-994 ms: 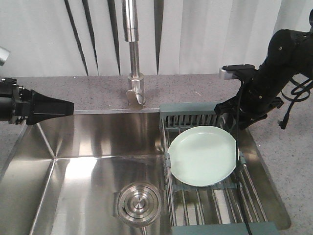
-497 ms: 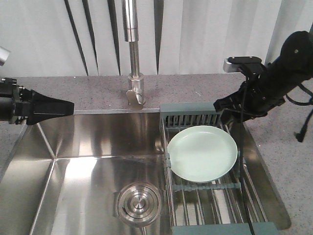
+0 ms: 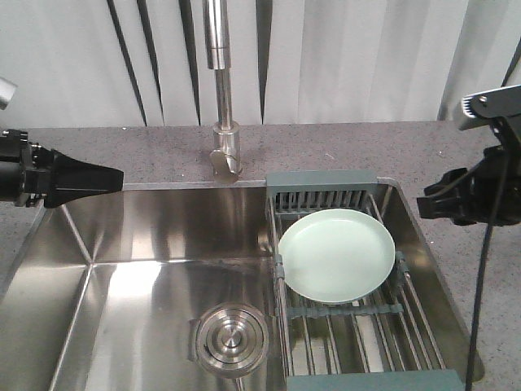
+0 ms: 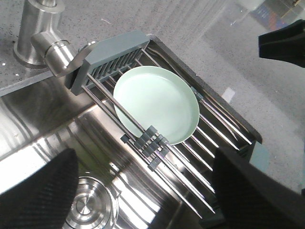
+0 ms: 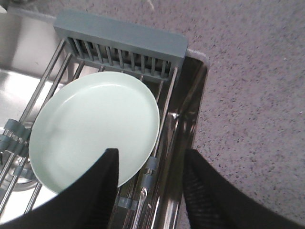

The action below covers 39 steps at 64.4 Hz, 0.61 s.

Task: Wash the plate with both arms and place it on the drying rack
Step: 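Open the right gripper and withdraw it away from the plate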

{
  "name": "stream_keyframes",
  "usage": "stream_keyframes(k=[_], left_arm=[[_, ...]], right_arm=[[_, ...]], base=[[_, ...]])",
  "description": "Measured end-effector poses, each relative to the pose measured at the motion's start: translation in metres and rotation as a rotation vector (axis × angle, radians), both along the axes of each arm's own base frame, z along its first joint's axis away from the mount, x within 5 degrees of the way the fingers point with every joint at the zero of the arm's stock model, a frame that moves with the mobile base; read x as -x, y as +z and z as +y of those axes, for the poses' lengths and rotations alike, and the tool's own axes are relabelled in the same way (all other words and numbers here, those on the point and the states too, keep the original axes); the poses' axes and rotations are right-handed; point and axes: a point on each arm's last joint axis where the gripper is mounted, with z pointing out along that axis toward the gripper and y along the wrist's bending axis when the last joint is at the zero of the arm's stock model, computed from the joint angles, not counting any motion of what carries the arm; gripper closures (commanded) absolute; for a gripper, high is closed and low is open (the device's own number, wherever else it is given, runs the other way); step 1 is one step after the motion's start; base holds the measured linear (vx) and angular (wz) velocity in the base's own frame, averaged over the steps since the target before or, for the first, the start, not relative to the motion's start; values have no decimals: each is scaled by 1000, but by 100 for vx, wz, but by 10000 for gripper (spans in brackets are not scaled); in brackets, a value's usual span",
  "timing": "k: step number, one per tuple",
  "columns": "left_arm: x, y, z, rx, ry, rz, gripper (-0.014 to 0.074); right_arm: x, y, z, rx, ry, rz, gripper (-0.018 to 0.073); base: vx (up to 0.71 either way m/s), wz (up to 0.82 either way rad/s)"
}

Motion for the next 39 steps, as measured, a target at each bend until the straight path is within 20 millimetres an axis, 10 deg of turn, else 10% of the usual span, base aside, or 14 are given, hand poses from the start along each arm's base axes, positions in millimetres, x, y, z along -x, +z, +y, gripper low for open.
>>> stream_keyframes(k=[39], left_arm=[[0,0,0,0,0,0,41]], right_arm=[[142,-9,-18,-20,-26,-371,237]], base=[[0,0]])
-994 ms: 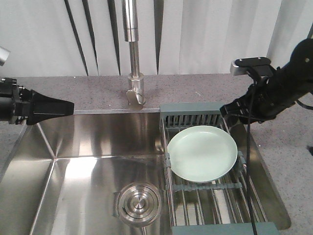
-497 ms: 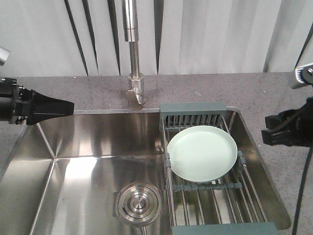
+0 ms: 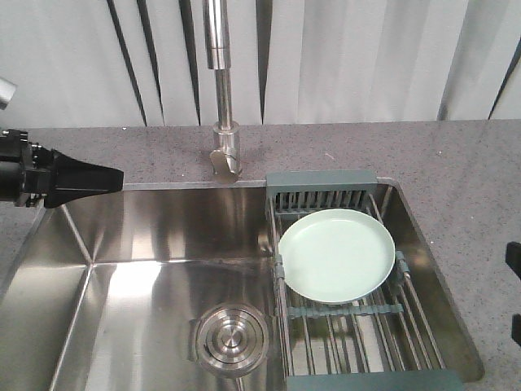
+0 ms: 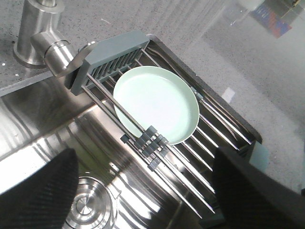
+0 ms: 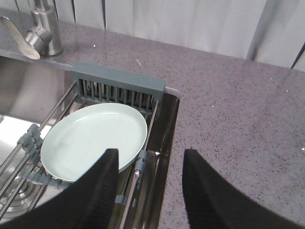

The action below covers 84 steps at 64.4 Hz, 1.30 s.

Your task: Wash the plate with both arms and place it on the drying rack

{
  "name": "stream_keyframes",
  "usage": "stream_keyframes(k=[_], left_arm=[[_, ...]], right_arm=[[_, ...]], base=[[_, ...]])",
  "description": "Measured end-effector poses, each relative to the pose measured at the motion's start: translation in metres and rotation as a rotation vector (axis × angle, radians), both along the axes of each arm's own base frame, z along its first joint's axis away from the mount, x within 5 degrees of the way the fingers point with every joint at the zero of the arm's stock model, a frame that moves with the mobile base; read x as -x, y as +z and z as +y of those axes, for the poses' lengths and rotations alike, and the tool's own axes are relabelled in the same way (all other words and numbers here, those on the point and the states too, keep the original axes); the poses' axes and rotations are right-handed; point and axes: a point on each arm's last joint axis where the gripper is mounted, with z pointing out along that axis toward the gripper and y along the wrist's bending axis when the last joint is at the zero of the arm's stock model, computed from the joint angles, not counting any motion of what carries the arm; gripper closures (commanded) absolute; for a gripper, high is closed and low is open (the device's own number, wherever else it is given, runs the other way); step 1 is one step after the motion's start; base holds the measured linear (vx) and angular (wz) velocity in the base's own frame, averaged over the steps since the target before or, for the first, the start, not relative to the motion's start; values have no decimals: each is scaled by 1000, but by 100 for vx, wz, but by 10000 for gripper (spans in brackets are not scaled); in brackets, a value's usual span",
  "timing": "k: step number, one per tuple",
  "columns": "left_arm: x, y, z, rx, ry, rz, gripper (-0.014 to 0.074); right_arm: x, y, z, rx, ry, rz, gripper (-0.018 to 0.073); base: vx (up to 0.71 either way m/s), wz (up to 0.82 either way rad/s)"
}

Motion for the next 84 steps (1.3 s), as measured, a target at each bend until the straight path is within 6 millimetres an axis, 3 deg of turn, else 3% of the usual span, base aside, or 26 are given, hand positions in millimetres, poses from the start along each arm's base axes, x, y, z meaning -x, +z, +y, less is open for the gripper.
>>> stream_keyframes(k=[12,28,84], left_arm=[[0,0,0,0,0,0,41],[0,0,0,0,0,0,41],[0,0,0,0,0,0,41]], right_arm=[[27,-24,-3,3,-1,-52,237],[39,-58,-5,6,-2,-37,237],[38,-57,-5,0,-10,-84,237]], base=[[0,0],[0,0],[0,0]])
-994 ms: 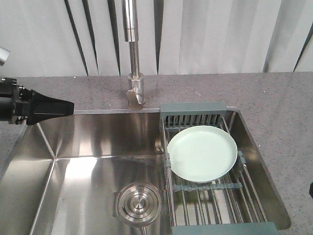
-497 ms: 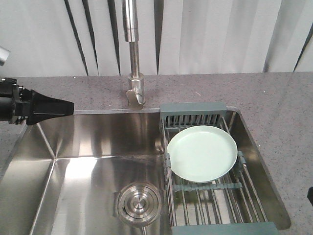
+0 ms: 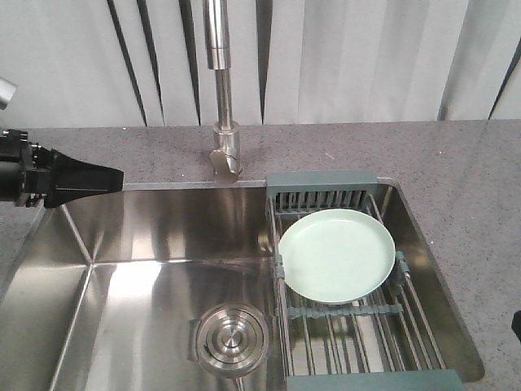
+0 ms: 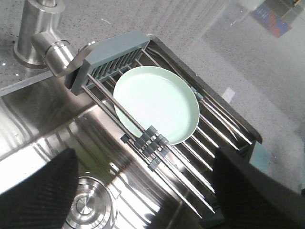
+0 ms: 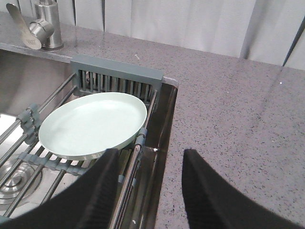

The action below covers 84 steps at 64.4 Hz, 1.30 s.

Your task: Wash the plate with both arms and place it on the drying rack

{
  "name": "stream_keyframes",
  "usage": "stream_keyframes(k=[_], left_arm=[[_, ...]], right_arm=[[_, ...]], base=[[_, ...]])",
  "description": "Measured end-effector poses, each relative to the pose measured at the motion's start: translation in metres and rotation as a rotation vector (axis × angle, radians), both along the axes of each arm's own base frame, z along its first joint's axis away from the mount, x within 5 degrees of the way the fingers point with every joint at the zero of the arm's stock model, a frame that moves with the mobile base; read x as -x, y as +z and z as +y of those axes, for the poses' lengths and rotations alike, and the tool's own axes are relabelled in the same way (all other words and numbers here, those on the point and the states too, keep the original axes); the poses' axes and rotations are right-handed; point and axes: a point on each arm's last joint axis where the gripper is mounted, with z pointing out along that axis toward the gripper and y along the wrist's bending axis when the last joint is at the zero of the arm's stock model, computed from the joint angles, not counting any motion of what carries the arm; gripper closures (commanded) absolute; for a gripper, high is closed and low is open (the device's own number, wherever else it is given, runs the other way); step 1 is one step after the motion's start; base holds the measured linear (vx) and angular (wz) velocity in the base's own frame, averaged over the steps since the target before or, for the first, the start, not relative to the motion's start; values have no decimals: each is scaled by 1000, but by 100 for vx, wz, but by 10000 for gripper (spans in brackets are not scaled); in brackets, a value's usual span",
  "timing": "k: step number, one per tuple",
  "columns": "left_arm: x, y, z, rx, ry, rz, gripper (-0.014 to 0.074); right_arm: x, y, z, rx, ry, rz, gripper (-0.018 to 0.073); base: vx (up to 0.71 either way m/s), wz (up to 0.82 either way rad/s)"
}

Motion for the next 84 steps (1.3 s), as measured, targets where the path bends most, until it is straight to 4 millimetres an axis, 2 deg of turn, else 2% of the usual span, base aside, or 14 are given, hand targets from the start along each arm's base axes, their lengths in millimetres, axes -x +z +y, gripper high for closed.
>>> stream_keyframes(k=[43,48,56,71,84], left_arm=[[0,0,0,0,0,0,41],[0,0,0,4,2,-1,62],[0,1,0,8,3,-2,185],[0,1,0,13,5,-3,596],[-1,2,-5,-3,-21,-43,603]], right_arm=[[0,0,0,0,0,-1,237],[0,0,0,0,0,-1,237],[0,0,0,0,0,-1,237],[0,0,0,0,0,-1,237],[0,0,0,0,0,-1,237]], base=[[0,0],[0,0],[0,0],[0,0],[0,0]])
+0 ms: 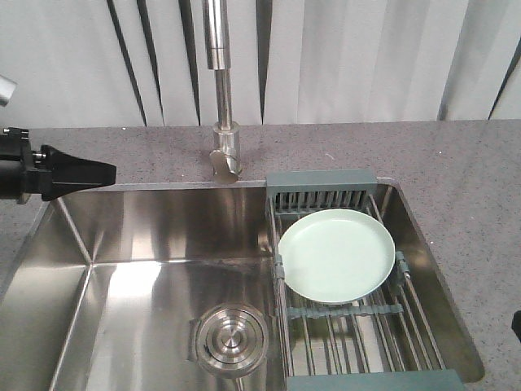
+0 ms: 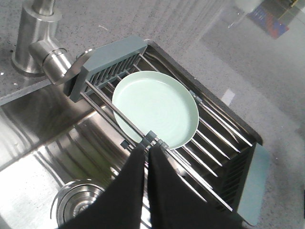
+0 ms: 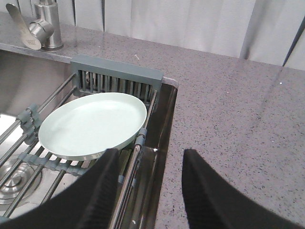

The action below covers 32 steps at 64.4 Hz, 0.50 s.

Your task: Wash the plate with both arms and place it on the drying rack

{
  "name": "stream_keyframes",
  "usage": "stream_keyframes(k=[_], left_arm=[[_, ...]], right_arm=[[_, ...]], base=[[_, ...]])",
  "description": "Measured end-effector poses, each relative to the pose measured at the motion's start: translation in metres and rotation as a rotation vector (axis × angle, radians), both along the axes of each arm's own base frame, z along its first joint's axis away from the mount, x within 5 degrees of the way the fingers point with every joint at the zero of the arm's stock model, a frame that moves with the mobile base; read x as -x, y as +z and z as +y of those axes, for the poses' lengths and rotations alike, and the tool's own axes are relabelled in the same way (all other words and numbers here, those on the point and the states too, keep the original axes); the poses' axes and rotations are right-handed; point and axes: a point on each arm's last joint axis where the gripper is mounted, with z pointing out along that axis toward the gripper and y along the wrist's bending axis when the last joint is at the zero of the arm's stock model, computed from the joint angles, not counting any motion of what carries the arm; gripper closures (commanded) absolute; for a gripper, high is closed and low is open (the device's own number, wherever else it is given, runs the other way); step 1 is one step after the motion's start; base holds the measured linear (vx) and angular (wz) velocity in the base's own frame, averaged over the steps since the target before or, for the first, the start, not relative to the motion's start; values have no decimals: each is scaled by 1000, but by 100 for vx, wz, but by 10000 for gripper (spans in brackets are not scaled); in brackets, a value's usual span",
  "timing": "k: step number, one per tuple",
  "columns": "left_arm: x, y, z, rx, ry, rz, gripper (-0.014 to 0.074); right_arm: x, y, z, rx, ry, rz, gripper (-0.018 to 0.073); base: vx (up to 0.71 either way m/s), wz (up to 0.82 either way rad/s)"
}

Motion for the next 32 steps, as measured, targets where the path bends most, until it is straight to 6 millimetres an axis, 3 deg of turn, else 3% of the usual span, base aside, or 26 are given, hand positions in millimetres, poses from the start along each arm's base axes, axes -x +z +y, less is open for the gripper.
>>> stream_keyframes(k=[14,32], left_arm=[[-17,4,-31,-11,-118,-57,603],[-57,-25,-72,-7,-245,-10,603]], right_arm=[[0,0,0,0,0,0,237],[0,0,0,0,0,0,237]], base=[[0,0],[0,0]])
